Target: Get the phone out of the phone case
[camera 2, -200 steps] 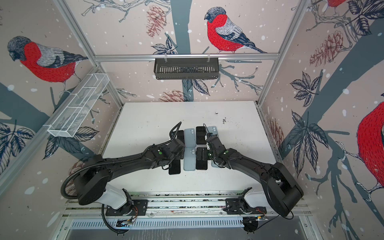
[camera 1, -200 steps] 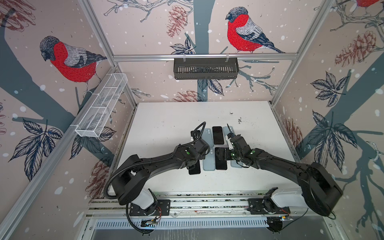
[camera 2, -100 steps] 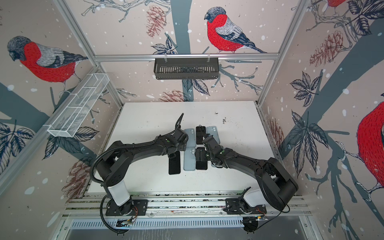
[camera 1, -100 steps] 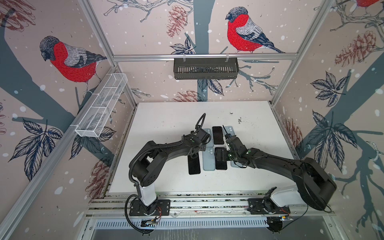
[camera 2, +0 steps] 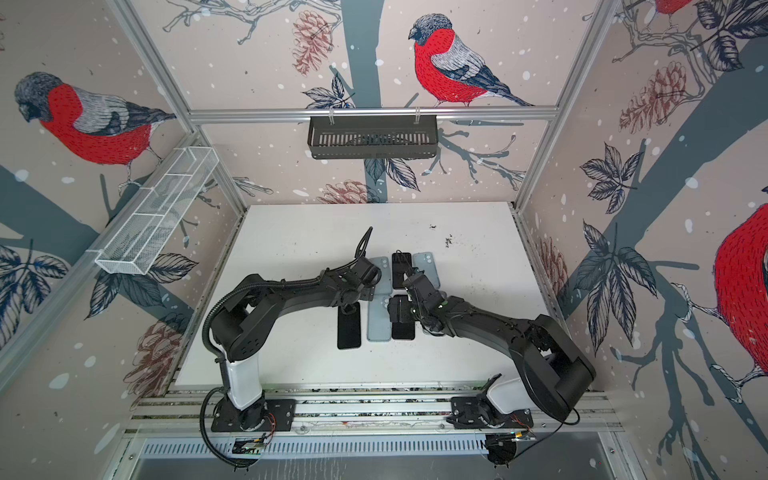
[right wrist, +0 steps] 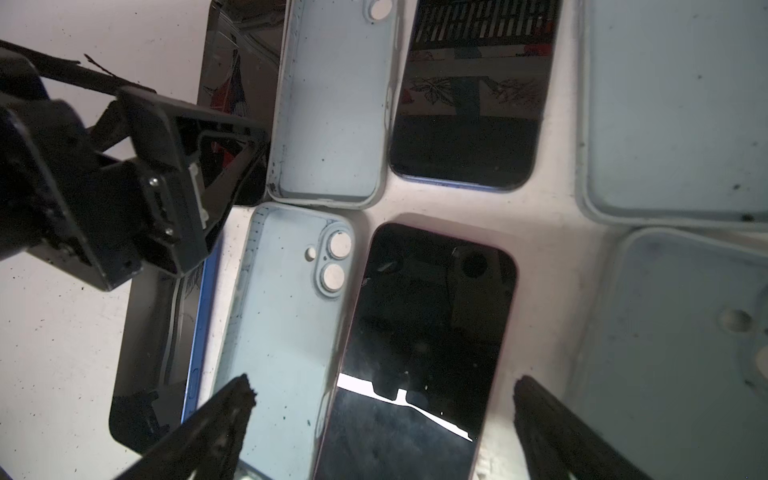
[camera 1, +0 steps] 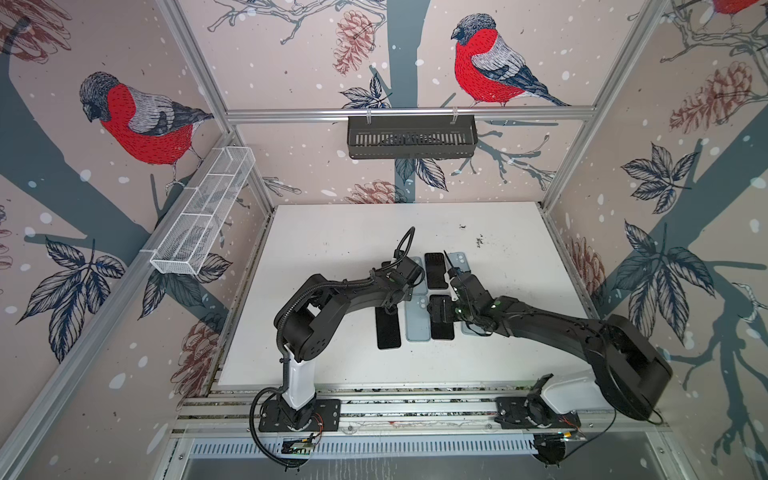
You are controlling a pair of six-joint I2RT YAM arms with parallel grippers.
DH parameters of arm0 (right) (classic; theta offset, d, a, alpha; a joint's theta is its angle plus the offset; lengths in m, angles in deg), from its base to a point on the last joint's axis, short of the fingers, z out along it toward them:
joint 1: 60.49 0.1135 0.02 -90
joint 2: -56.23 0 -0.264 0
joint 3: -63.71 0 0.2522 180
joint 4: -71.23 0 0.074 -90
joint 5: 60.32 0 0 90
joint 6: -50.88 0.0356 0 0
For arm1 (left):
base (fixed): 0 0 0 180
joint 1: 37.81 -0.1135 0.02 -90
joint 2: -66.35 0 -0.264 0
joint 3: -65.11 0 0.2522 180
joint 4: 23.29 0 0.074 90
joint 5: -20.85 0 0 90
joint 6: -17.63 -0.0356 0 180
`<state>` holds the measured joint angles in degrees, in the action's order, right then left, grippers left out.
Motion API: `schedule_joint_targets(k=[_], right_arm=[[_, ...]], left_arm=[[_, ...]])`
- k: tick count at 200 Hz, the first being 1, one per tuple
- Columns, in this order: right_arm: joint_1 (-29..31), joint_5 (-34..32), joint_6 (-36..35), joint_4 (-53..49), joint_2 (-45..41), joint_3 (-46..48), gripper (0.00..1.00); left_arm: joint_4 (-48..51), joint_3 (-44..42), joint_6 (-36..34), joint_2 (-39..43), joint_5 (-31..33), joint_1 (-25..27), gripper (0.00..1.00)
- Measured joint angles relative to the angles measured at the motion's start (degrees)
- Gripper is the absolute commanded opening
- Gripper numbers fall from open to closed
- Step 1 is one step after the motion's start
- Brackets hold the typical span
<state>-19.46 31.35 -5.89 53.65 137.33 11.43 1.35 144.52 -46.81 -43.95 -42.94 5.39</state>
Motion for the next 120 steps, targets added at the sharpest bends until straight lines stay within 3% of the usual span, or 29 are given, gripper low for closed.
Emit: schedule_joint_targets(k=[120], right_arm=[[2.56,-0.81,1.14,0.13,2.93,-1.42,0.99]], left_arm=[[-0.52,-2.82,0.17,1.64,3.89,-0.04,0.85]])
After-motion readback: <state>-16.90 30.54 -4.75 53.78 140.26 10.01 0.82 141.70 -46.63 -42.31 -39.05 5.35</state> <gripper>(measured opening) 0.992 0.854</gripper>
